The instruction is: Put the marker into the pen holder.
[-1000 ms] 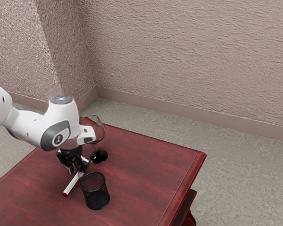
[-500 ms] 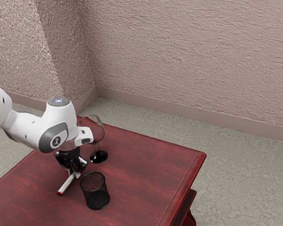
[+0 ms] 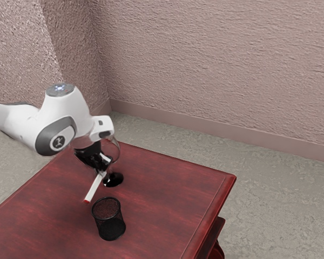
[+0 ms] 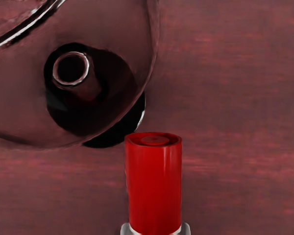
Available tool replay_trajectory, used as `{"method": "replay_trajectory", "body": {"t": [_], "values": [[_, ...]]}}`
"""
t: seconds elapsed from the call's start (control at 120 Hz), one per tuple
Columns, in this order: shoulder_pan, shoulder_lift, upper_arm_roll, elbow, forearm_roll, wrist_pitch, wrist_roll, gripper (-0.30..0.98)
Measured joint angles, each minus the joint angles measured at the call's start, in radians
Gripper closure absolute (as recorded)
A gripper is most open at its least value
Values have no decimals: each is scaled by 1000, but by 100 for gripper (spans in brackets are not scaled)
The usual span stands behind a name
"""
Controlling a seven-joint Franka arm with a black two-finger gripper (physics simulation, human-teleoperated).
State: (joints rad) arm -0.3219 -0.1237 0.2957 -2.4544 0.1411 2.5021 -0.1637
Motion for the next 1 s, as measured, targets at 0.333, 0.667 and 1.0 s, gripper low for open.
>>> {"method": "replay_trajectory", "body": {"t": [0.333, 0.667, 1.0], "values": [[-43, -116, -28, -15, 65, 59, -75, 79], [-37, -110, -28, -193, 59, 443, -116, 80], [-43, -275, -59, -289, 56, 571, -102, 79]]}}
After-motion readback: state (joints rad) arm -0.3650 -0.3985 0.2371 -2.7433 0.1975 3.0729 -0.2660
